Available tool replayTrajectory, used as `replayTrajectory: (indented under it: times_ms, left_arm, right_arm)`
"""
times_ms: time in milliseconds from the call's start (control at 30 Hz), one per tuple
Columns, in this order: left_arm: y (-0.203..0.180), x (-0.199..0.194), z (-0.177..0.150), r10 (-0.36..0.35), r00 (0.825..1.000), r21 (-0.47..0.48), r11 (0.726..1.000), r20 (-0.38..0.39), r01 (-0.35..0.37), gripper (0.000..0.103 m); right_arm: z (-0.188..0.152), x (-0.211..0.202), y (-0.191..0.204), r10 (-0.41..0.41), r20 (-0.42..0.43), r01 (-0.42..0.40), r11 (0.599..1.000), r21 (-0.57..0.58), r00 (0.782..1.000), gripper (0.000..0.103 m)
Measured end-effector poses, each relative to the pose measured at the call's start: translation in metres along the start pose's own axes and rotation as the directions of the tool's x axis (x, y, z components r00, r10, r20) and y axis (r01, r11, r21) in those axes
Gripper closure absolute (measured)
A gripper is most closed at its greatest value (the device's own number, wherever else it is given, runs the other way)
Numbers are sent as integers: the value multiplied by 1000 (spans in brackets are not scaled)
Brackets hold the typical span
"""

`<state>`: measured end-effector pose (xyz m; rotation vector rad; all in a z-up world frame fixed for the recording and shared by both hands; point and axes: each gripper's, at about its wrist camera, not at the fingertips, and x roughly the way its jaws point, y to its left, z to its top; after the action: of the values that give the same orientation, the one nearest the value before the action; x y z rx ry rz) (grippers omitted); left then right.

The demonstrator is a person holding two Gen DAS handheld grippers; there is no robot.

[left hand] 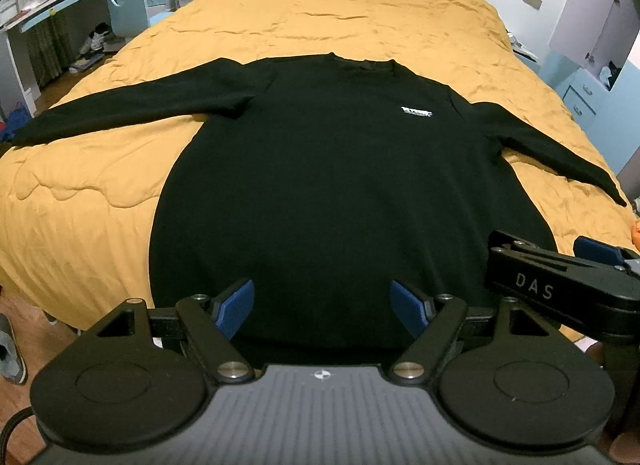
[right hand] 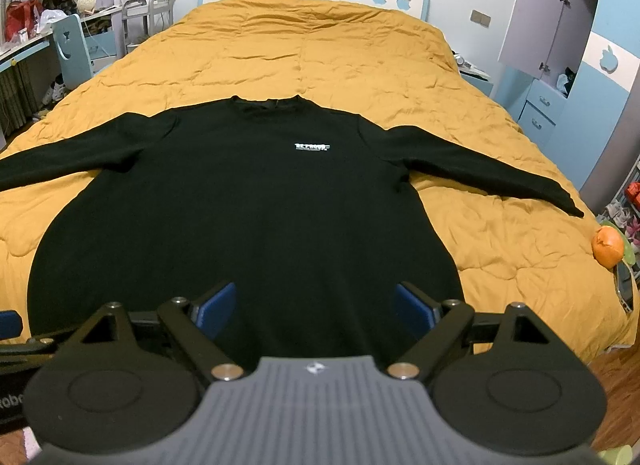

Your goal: Fold small clothes

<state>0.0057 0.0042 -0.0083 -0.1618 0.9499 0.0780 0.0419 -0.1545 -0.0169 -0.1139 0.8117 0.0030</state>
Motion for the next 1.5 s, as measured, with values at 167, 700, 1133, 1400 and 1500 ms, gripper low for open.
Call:
replayTrajectory:
  times_ms: [167, 700, 1133, 1400, 1500]
  left_arm:
    - [0, 1, 0, -1, 1000, -1, 1000, -1, 1, 12]
    - [0, 3, -1, -1, 1000, -1, 1000, -2, 1, 12]
    - [13, 13, 2, -80, 997, -41, 996, -3, 80, 13]
    - [72, 31, 21, -262, 963, -226, 936, 57, 269, 14]
    - [111, 40, 30, -240, 963, -312, 912, 121, 267, 14]
  right_arm:
    - [0, 0, 0, -1, 2, 1, 1000, 0, 1000, 21]
    - [-1, 0, 0, -3, -3, 3, 1000, 1, 1000, 21]
    - [4, 9, 3, 8, 14, -8, 1000, 7, 1000, 21]
    - [31, 29, 29, 23, 150, -7, 994, -105, 988, 21]
    - [45, 34, 49, 81, 248, -40, 985, -165, 965, 21]
